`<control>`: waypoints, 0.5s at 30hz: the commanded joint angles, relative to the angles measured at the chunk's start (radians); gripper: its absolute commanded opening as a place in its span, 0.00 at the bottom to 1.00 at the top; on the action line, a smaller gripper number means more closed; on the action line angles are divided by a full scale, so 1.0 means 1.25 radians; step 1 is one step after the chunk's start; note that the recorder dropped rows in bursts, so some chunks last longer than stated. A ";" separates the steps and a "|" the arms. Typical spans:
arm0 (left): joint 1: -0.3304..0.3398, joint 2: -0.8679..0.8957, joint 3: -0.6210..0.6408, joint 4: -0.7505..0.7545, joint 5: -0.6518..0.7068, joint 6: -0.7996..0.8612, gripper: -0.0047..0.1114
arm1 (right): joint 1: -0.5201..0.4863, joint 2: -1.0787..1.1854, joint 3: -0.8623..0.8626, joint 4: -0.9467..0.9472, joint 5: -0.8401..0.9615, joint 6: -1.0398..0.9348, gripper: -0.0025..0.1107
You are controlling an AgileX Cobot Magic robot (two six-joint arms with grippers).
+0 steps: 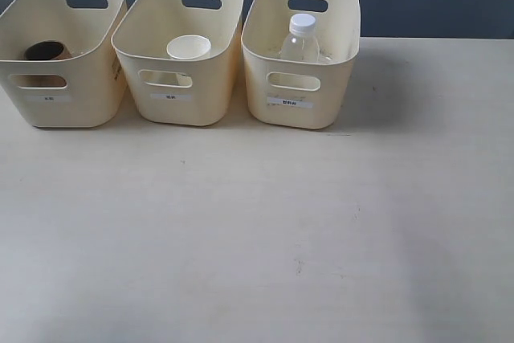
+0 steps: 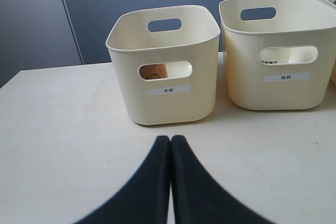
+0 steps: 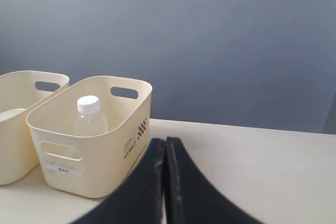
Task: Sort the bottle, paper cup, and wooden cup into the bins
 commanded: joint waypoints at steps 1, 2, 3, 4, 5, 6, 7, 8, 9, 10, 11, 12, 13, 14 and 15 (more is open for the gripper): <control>-0.002 0.003 -0.001 0.001 -0.011 -0.002 0.04 | -0.007 -0.139 0.090 -0.005 -0.036 0.000 0.01; -0.002 0.003 -0.001 0.001 -0.011 -0.002 0.04 | -0.007 -0.184 0.114 -0.005 -0.036 0.000 0.01; -0.002 0.003 -0.001 0.001 -0.011 -0.002 0.04 | -0.007 -0.229 0.131 -0.005 -0.036 0.000 0.01; -0.002 0.003 -0.001 0.001 -0.011 -0.002 0.04 | -0.007 -0.245 0.136 -0.007 -0.034 0.000 0.01; -0.002 0.003 -0.001 0.001 -0.011 -0.002 0.04 | -0.007 -0.269 0.145 -0.024 -0.031 0.000 0.01; -0.002 0.003 -0.001 0.001 -0.011 -0.002 0.04 | -0.007 -0.286 0.153 -0.045 -0.030 0.009 0.01; -0.002 0.003 -0.001 0.001 -0.011 -0.002 0.04 | -0.007 -0.299 0.162 -0.107 -0.036 0.068 0.01; -0.002 0.003 -0.001 0.001 -0.011 -0.002 0.04 | -0.007 -0.299 0.163 -0.242 -0.038 0.206 0.01; -0.002 0.003 -0.001 0.001 -0.011 -0.002 0.04 | -0.007 -0.299 0.163 -0.458 -0.026 0.430 0.01; -0.002 0.003 -0.001 0.001 -0.011 -0.002 0.04 | -0.007 -0.299 0.163 -0.636 -0.014 0.623 0.01; -0.002 0.003 -0.001 0.001 -0.011 -0.002 0.04 | -0.007 -0.299 0.164 -0.749 -0.004 0.733 0.01; -0.002 0.003 -0.001 0.001 -0.011 -0.002 0.04 | -0.007 -0.299 0.169 -0.781 -0.006 0.742 0.01; -0.002 0.003 -0.001 0.001 -0.011 -0.002 0.04 | -0.007 -0.299 0.175 -0.781 -0.017 0.741 0.01; -0.002 0.003 -0.001 0.001 -0.011 -0.002 0.04 | -0.007 -0.299 0.181 -0.781 -0.024 0.741 0.01; -0.002 0.003 -0.001 0.001 -0.011 -0.002 0.04 | -0.007 -0.299 0.193 -0.781 -0.041 0.739 0.01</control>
